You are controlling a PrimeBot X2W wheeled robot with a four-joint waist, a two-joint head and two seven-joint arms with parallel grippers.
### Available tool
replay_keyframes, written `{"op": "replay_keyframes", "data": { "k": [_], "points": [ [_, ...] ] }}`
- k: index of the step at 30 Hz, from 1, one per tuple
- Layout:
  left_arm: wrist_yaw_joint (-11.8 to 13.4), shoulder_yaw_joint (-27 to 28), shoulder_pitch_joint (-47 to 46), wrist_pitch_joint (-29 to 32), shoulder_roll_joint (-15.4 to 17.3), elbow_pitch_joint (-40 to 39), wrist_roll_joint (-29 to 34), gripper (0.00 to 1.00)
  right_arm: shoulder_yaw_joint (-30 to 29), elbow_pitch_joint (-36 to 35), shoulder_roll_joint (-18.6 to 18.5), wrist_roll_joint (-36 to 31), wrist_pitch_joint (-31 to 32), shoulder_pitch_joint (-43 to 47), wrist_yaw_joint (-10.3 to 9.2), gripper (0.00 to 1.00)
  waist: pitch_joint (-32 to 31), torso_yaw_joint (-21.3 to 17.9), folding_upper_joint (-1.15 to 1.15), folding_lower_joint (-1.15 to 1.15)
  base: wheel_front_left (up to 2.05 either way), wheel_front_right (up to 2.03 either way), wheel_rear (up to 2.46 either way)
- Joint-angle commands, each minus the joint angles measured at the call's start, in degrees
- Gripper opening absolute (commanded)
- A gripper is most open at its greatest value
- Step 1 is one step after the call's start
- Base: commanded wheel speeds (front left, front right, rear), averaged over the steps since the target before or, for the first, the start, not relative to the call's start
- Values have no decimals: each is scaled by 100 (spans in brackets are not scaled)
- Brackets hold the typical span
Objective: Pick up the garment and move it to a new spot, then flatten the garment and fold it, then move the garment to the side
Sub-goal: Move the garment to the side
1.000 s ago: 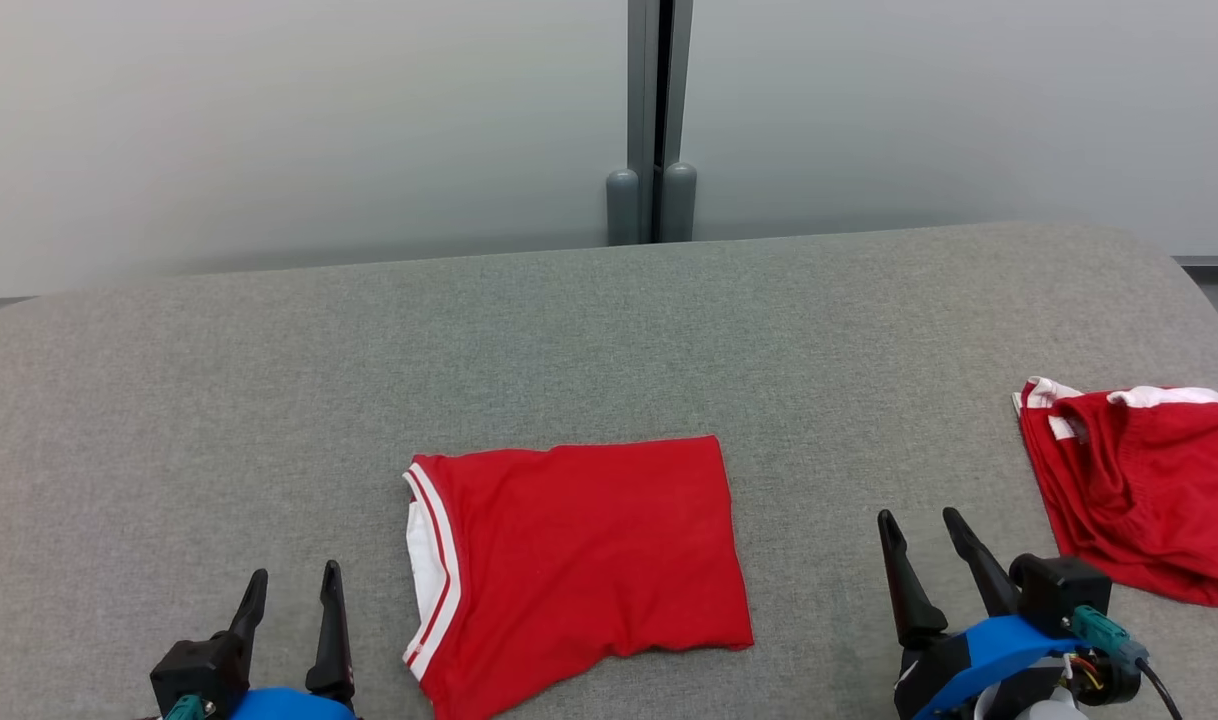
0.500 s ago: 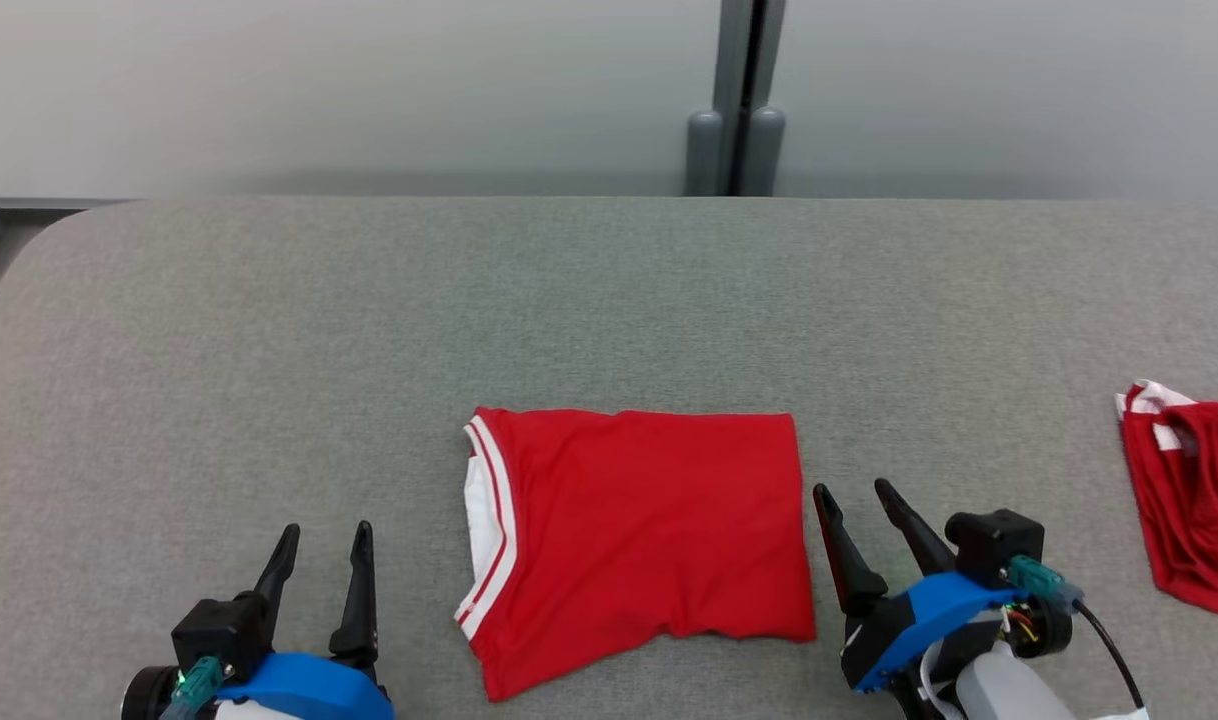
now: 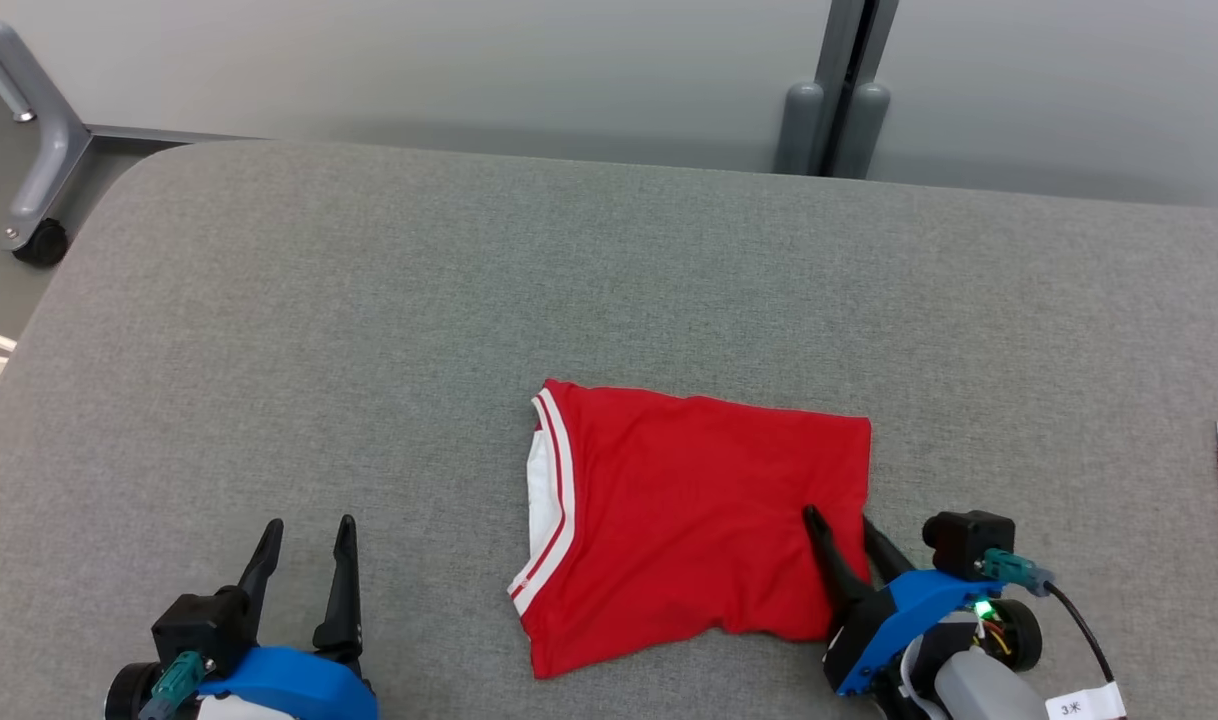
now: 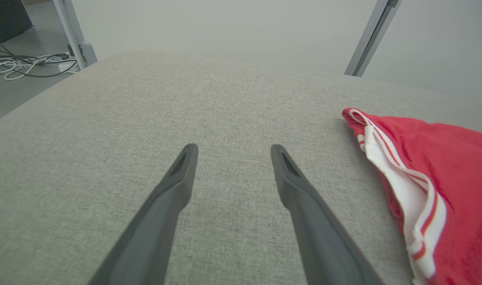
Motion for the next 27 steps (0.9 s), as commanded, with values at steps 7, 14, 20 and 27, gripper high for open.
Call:
{"op": "replay_keyframes", "data": {
  "k": [7,14,20,27],
  "points": [
    [6,-88,66,-12,-29,-117,86,100,-8,-246,30,48,55,-1,11,0,-146,-467,1,0,0,0,0],
    [6,-105,222,-13,-52,-271,160,100,-219,-848,49,-193,46,237,12,0,-252,-1580,1,0,0,0,0],
    [6,-234,237,-13,-56,-416,224,100,-227,-1180,57,-292,48,425,12,0,-202,-2566,1,0,0,0,0],
    [6,-354,270,-13,-15,-547,263,100,-149,-1546,56,-295,46,620,13,0,-48,-3450,1,0,0,0,0]
  ]
}}
